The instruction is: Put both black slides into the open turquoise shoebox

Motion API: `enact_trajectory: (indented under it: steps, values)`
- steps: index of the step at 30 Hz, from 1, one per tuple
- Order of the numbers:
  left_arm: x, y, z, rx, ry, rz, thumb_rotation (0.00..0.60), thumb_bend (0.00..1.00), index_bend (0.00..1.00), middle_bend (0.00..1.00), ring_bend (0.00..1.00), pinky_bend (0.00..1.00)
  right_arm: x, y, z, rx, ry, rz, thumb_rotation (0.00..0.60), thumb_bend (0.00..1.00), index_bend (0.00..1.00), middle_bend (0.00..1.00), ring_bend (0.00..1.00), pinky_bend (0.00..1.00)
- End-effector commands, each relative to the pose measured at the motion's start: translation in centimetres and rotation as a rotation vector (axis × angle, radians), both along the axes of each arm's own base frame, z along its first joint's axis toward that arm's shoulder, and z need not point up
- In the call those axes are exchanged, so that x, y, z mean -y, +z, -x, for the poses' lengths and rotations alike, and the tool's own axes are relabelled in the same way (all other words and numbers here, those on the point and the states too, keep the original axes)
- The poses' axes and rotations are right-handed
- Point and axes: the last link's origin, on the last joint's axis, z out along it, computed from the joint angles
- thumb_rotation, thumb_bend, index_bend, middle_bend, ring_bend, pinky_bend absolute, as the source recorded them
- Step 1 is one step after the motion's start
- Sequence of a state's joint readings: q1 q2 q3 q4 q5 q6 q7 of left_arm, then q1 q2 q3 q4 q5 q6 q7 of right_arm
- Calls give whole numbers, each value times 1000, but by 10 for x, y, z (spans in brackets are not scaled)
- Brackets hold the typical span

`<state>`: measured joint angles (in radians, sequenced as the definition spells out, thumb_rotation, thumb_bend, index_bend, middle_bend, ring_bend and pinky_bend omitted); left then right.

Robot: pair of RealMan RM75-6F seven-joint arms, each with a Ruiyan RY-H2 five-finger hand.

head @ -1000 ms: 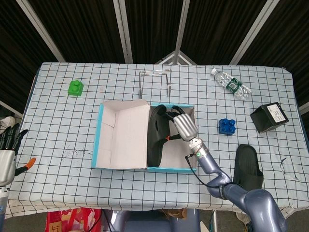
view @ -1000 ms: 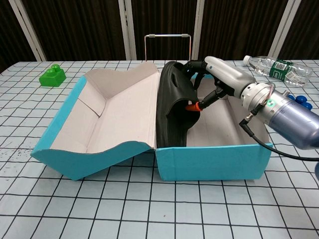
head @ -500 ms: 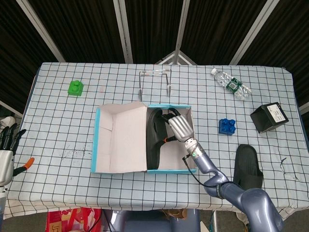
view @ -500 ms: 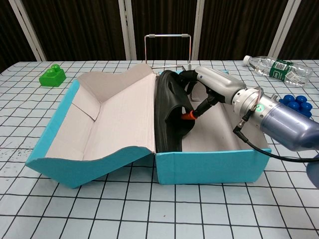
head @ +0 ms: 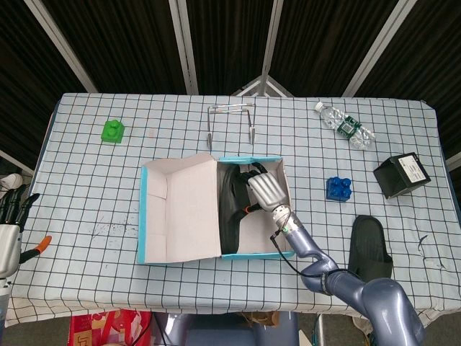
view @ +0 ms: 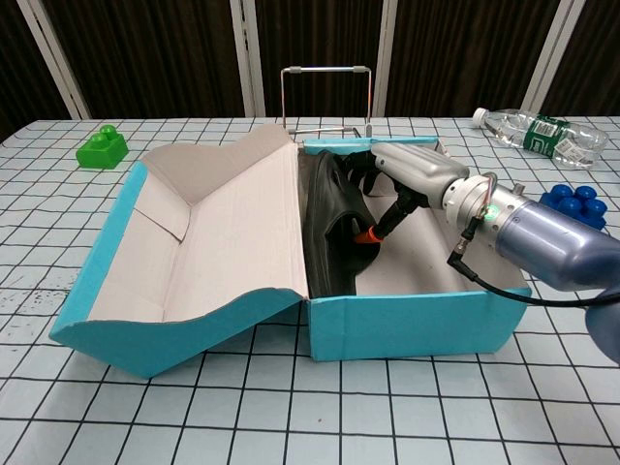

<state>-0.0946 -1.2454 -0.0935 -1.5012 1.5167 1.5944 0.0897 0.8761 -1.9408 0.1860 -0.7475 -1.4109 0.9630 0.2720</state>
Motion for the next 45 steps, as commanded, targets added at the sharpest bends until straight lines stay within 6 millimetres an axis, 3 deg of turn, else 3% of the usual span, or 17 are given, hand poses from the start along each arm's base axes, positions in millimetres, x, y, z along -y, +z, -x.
enact_trajectory:
  steps: [1, 13, 21, 38, 45]
  values:
    - [0, 0, 0, 0, 1, 0, 600, 258, 145, 0, 9, 128, 1, 1, -1, -8, -12, -1, 600, 409, 648, 473, 337, 70]
    - [0, 0, -1, 2, -2, 3, 600, 258, 145, 0, 9, 128, 6, 4, -5, -47, -58, -20, 600, 410, 643, 459, 288, 7]
    - [0, -1, -1, 0, -5, 6, 600, 258, 145, 0, 9, 128, 7, 10, -9, -104, -106, -86, 600, 404, 503, 354, 225, 0]
    - [0, -1, -1, 2, -8, 8, 600, 258, 145, 0, 9, 128, 4, 19, -30, -103, -124, -89, 600, 345, 401, 257, 187, 0]
    - [0, 0, -1, 2, -8, 5, 600, 258, 145, 0, 9, 128, 3, 19, -32, -114, -128, -97, 600, 301, 337, 190, 104, 0]
